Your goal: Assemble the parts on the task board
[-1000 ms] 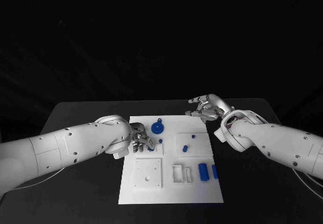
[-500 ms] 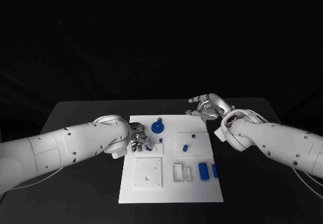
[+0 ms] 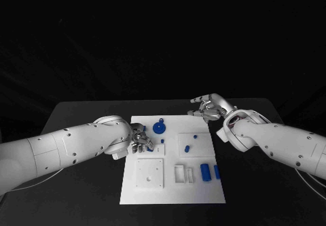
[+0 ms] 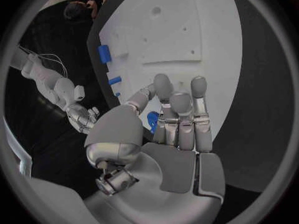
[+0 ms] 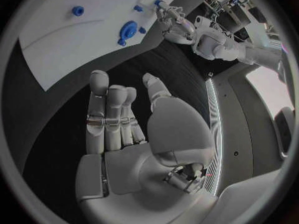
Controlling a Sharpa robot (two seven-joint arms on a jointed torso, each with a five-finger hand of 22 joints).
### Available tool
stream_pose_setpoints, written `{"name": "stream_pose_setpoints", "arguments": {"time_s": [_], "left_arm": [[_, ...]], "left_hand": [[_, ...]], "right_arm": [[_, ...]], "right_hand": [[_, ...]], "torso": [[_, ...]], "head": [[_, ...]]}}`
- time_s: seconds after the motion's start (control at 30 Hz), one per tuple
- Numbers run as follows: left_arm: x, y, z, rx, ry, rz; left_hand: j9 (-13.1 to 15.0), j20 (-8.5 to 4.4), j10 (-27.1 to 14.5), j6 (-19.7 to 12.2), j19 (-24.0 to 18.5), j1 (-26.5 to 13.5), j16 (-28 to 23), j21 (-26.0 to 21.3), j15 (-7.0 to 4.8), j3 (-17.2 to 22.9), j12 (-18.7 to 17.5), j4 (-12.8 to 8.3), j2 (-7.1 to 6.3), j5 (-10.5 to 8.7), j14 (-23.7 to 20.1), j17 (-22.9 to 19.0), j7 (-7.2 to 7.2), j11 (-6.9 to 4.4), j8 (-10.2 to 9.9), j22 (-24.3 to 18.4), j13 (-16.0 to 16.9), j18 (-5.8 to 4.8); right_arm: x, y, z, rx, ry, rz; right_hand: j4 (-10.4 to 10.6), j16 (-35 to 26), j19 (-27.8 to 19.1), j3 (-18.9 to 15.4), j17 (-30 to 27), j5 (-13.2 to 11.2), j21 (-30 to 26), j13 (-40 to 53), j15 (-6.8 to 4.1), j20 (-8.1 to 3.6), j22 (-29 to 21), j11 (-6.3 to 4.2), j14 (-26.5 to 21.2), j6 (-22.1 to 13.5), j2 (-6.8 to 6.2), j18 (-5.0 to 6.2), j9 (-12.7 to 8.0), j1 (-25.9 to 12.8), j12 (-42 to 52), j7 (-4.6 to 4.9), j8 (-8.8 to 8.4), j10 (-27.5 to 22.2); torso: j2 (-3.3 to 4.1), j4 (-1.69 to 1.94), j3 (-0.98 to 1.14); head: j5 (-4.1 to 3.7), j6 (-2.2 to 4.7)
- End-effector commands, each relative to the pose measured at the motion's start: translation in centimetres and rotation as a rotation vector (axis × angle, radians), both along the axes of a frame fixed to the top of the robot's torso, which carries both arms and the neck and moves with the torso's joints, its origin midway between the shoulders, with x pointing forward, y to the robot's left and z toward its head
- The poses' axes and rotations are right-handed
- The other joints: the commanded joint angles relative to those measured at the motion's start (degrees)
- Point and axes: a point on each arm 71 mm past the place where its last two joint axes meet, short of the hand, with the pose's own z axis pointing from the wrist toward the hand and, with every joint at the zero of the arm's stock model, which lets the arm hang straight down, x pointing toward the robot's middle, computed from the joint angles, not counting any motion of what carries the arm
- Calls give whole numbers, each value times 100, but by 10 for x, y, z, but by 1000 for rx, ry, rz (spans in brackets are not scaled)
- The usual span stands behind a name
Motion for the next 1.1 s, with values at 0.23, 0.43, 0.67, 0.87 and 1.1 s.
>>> {"name": "stream_pose_setpoints", "arguments": {"time_s": [0.23, 0.43, 0.67, 0.87, 1.1], "left_arm": [[-1, 0, -4, 24, 13, -5], [-2, -2, -5, 24, 14, -8], [-2, -4, -6, 29, 21, -12], [-3, -6, -7, 34, 28, -18], [-4, -7, -8, 40, 34, -23]], "left_hand": [[1446, -8, 81, 1294, 57, 31, 31, -53, -28, 60, 32, -12, 62, -66, -23, -1, -912, -243, 20, 89, 7, -86], [1425, -3, 81, 1308, 77, 32, 32, -83, -26, 4, 34, 50, 84, -201, -14, -14, -915, -243, 19, 91, 5, -86], [1404, 2, 82, 1336, 96, 62, 50, -110, -23, -52, 61, 101, 88, -265, -4, -21, -922, -241, 25, 98, 13, -86], [1449, -16, 80, 1400, 154, 114, 134, -70, -47, -134, 197, 179, 89, -375, 82, -44, -948, -267, 40, 107, 40, -86], [1476, -27, 80, 1436, 165, 178, 221, -23, -60, -180, 294, 223, 63, -397, 112, -111, -962, -278, 49, 106, 13, -86]], "right_arm": [[0, 1, 0, -1, -1, 9], [0, 1, 0, -1, 0, 9], [0, 1, 0, -1, 2, 9], [0, 1, 0, -2, 3, 9], [0, 1, 0, -2, 3, 9]], "right_hand": [[-35, -9, 165, -13, 6, 34, -22, -6, -7, 32, 158, -17, -13, 42, 54, 64, 1, -6, 21, -4, -13, -24], [-35, -9, 165, -13, 6, 34, -22, -6, -7, 32, 158, -17, -13, 42, 54, 64, 1, -6, 21, -4, -13, -24], [-62, -7, 177, -8, 11, 47, -53, -13, -6, 33, 176, -17, -13, 22, 67, 66, 0, -26, 19, -3, -15, -25], [-65, -8, 178, -4, 11, 53, -57, -14, -6, 33, 176, -16, -13, 21, 70, 66, 0, -25, 18, -2, -14, -26], [-70, -7, 178, 5, 12, 61, -63, -14, -6, 33, 177, -17, -13, 26, 74, 66, 1, -22, 19, -2, -14, -26]], "torso": [[1, -5, 6], [5, -5, 10], [1, -7, 11], [2, -6, 11], [2, -5, 9]], "head": [[6, 10], [-1, 4], [-12, -4], [-20, -4], [-36, -19]]}}
